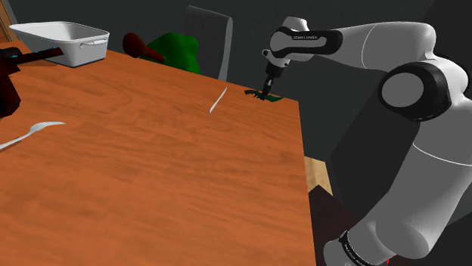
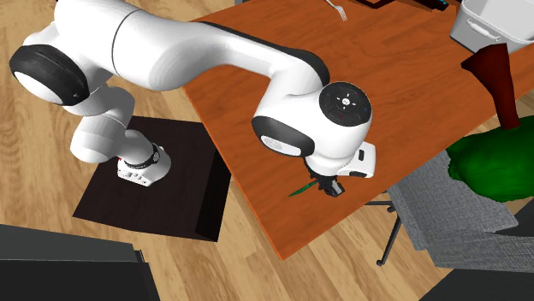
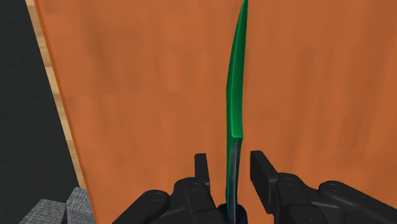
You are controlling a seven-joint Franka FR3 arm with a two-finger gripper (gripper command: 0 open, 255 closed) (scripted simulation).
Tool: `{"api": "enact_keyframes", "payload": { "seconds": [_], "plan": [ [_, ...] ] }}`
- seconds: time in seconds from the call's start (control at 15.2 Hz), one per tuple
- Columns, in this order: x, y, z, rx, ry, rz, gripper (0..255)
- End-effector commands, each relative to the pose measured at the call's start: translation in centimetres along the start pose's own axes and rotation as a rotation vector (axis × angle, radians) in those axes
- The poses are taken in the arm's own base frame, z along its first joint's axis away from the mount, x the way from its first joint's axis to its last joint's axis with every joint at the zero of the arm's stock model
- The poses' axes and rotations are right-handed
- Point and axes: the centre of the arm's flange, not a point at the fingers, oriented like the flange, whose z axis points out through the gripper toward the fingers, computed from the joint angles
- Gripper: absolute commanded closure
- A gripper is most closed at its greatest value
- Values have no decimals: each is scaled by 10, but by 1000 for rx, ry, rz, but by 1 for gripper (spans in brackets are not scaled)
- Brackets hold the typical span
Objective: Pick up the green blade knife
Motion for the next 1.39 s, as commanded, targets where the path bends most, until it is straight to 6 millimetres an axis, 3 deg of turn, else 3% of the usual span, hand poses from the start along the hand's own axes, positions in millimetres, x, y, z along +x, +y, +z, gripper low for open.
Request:
{"api": "enact_keyframes", "payload": {
  "seconds": [0.0,0.46,1.32],
  "plan": [
    [0,0,1,0,0,0,255],
    [0,0,1,0,0,0,255],
    [7,2,-68,0,0,0,255]
  ]
}}
